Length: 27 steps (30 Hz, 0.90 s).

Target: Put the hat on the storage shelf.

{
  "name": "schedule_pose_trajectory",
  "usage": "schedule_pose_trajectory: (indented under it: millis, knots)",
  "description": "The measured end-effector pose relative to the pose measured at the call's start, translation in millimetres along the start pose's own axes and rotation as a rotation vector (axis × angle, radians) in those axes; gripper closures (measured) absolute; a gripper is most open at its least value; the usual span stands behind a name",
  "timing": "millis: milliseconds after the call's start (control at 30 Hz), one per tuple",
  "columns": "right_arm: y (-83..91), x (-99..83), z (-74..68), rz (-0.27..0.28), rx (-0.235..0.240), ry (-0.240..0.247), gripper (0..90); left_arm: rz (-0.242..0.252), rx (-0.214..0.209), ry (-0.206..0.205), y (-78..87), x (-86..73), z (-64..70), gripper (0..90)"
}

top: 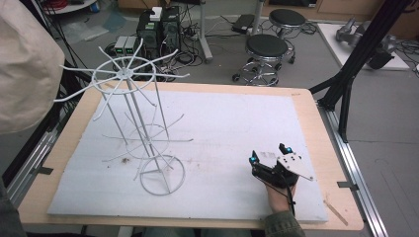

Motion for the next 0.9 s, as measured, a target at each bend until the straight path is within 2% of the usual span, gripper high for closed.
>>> schedule_pose_trajectory:
  millis: [200,367,567,667,700,900]
  knots:
    - [0.3,0.1,-0.4,0.0,0.002,0.001,4.2,0.028,-0.026,0.014,-1.6,14.8,8.2,77.0]
    - [0.3,0.0,-0.1,0.0,0.003,0.001,4.2,0.042,-0.058,0.051,-3.3,21.6,15.1,77.0]
    - [0.5,0.0,-0.1,-0.001,0.003,0.0,4.2,0.045,-0.078,0.061,-6.0,24.1,22.9,76.9]
    - [0.5,0.0,-0.3,-0.001,0.004,0.001,4.2,0.044,-0.098,0.077,-7.8,24.1,28.2,76.9]
    - [0.5,0.0,-0.3,-0.001,0.003,0.001,4.2,0.043,-0.117,0.089,-9.1,24.0,33.0,77.0]
    - [0.6,0.0,-0.2,-0.001,0.004,0.0,4.2,0.024,-0.158,0.068,-15.7,20.6,49.1,76.8]
Point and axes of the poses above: each handheld gripper's, and its own axes: y roughly backward along the jaws, x roughly out of its top, z roughly to its right, the point moved 7 cm from there along -y, roughly forward along the jaws, and after that the axes turned 13 degrees about x, right-handed, at the moved point
